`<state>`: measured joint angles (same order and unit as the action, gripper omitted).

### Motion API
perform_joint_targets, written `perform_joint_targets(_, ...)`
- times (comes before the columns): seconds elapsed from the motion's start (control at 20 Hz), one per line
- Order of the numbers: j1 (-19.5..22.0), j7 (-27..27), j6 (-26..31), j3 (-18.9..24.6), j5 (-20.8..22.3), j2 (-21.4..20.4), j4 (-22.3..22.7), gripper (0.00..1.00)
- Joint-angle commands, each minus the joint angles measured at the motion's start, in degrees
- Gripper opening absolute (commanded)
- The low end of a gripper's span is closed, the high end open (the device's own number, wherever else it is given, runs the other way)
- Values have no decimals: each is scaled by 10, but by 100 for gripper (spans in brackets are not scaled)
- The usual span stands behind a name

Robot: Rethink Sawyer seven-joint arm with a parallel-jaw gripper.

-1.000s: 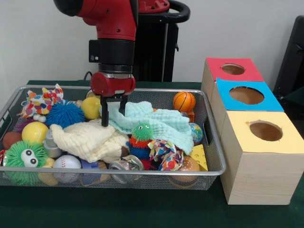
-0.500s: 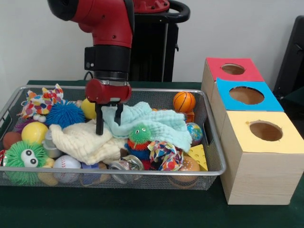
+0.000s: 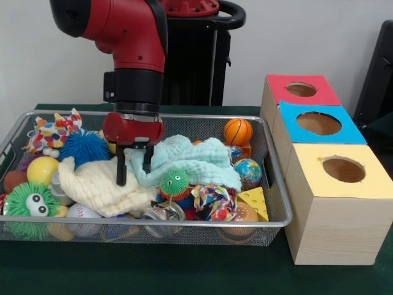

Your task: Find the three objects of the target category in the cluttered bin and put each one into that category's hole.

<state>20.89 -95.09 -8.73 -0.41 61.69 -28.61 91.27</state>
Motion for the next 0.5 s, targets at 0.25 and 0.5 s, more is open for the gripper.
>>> perform_joint_targets(0.25, 83, 19, 162, 88, -35, 76, -25, 100)
perform_joint_targets(0.5, 92, 35, 179, 99, -43, 74, -19, 0)
